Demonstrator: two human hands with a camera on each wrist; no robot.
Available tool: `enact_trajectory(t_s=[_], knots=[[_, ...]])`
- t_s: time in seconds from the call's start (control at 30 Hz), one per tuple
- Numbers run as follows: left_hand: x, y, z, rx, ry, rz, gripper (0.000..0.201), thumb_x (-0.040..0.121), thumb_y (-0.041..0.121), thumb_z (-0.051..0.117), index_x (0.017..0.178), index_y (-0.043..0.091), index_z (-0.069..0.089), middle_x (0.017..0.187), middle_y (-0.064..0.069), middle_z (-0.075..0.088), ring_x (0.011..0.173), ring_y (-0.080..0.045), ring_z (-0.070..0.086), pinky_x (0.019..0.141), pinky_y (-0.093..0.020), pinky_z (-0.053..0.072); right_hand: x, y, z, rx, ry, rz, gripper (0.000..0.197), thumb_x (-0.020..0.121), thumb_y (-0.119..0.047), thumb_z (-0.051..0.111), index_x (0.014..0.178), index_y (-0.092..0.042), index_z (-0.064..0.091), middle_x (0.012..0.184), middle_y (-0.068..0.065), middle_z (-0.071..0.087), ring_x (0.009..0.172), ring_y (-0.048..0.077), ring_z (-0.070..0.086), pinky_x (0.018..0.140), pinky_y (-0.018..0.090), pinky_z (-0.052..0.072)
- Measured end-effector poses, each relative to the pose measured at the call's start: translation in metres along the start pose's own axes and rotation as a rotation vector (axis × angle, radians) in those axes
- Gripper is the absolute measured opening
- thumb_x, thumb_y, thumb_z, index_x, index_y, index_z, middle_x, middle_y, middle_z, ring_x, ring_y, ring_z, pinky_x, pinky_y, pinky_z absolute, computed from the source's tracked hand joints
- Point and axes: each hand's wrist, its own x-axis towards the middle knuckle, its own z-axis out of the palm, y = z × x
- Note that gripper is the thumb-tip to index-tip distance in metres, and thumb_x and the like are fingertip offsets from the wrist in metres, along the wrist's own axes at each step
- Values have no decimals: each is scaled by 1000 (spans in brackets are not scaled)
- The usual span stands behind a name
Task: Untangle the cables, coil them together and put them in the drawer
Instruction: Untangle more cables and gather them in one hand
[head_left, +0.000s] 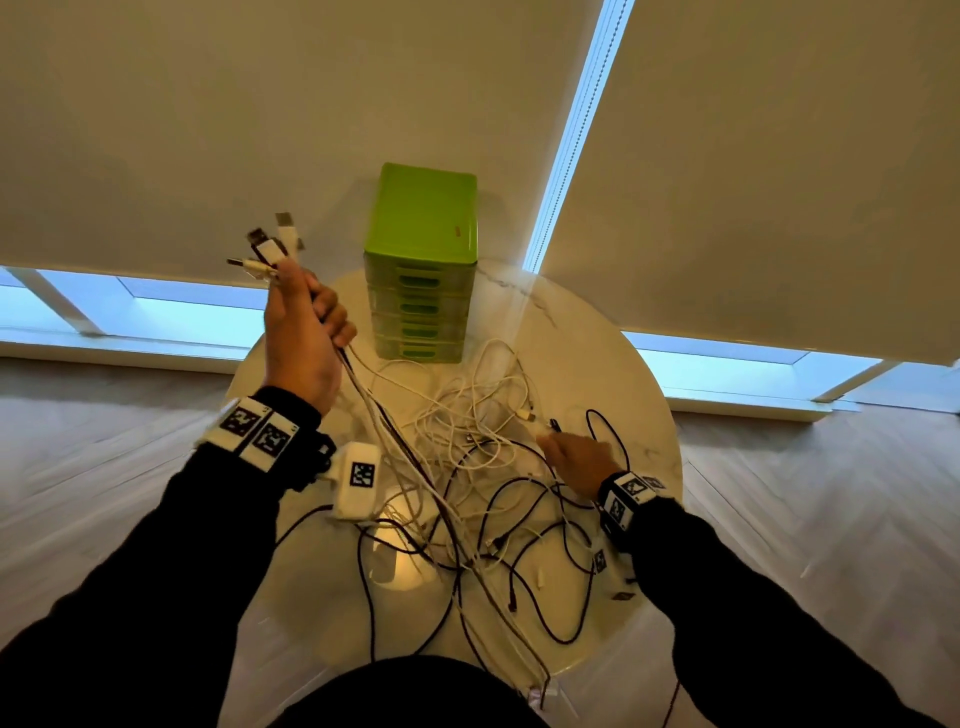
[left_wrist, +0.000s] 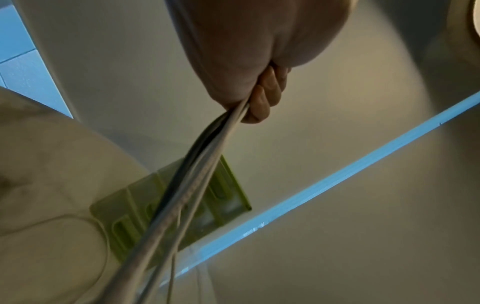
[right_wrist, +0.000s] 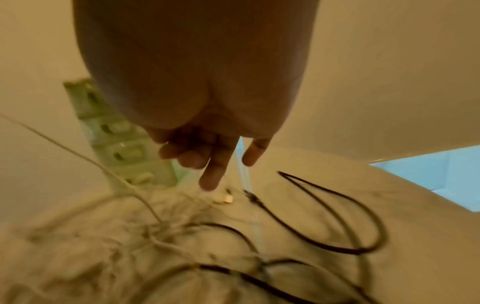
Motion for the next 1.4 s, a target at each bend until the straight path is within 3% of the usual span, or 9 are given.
enact_trajectory(t_s=[0.1,0.23,0.4,0.57,0.7,0.9,1.07,1.2,1.4], knots=[[-13,-22,5,64,-43,-70,39,109,44,31,78,22,38,55,10,29,46,-7,23,44,-22,22,8,-40,-13,428,236,-216,31,102,-46,44,110,-19,56,109,3,62,104,25,60,94,46,45],[-31,-39,14,140,-191,-126,39,108,45,30,80,21,41,56,10,31,47,-7,26,44,-22,26,4,-107,-26,371,98,-528,50,103,-43,47,148,-24,41,149,0,48,135,14,43,112,32,28],[-16,-14,13,156,-200,-91,39,109,44,30,79,20,41,57,9,31,47,-7,26,44,-22,24,-7,-114,-10,278,-175,-490,44,108,-45,29,83,-21,56,76,-6,61,78,19,59,91,38,42],[0,7,-10,205,-100,-32,39,108,46,32,79,23,42,55,10,33,46,-6,26,44,-22,22,-14,-50,-8,230,-145,-271,49,105,-52,27,84,-20,57,79,2,61,78,23,59,79,36,42],[-17,-23,-12,385,-100,-54,38,110,42,30,78,23,39,54,12,36,47,-5,29,47,-22,25,-8,-46,-31,223,204,-186,45,107,-45,32,84,-15,58,89,17,67,86,36,61,71,36,38],[-54,-74,4,580,-180,-227,46,107,47,34,79,19,58,67,4,53,56,-10,42,56,-29,33,-19,-123,-64,388,403,-428,35,107,-38,39,80,-20,52,68,3,58,65,26,57,64,40,46],[-52,-77,12,450,-179,-358,54,103,54,41,84,11,67,58,-5,56,54,-22,48,57,-34,39,-36,-145,-61,421,260,-589,33,109,-36,34,124,-17,56,79,-2,67,68,15,66,70,31,53],[-53,-60,23,253,-182,-431,40,106,46,40,88,14,56,68,2,56,52,-15,49,44,-27,36,-42,-141,-54,529,60,-631,31,109,-34,35,94,-18,58,80,-3,69,77,14,64,83,37,50],[-27,-34,11,12,-82,-381,36,108,40,37,78,22,46,59,9,48,52,-9,54,50,-23,37,-51,-103,-20,398,-214,-582,44,108,-41,33,77,-18,54,74,-2,64,77,14,61,85,28,44]])
